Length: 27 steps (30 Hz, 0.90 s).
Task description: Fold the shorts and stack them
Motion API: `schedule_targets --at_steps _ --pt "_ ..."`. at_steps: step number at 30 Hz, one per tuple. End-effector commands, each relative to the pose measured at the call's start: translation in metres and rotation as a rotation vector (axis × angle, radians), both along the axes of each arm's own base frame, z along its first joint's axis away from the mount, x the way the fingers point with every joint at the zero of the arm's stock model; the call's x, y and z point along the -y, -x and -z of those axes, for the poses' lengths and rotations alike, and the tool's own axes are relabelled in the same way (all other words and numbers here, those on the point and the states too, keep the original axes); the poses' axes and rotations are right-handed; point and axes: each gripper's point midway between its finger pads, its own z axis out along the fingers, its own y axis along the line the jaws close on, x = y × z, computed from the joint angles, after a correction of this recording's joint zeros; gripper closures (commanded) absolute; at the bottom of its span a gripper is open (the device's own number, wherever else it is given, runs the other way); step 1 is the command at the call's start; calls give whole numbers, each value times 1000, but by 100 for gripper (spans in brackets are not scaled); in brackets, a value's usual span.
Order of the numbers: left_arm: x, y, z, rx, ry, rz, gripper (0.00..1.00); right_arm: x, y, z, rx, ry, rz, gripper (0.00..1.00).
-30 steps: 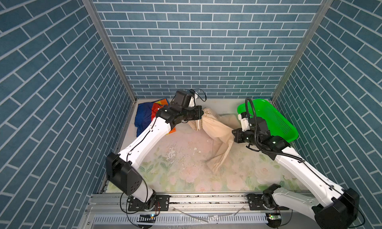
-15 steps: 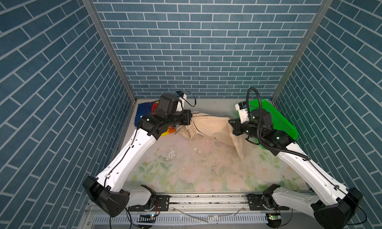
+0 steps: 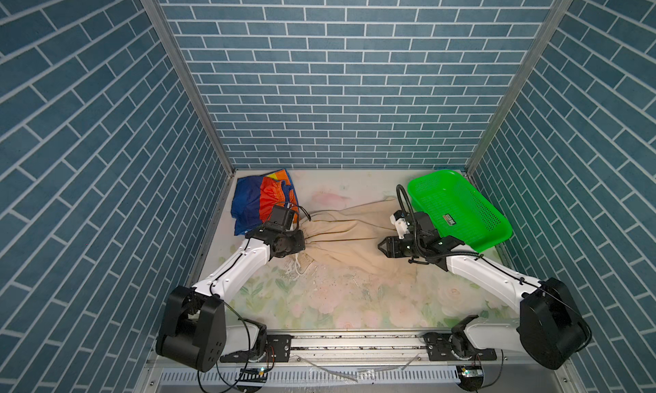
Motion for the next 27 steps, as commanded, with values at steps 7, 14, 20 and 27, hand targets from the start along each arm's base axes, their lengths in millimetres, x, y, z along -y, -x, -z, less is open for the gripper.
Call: schedule_targets --at_steps 7,14,20,27 --pt "-55 -2 19 -71 -155 -187 100 50 63 15 -1 410 -71 31" --pt "-56 -1 19 -77 -138 -201 100 5 110 36 16 591 -380 23" --pt "-53 3 20 -87 -120 -198 100 -29 123 54 20 614 -525 22" --pt "-52 8 25 -102 -108 -190 94 -39 122 75 17 613 -562 24"
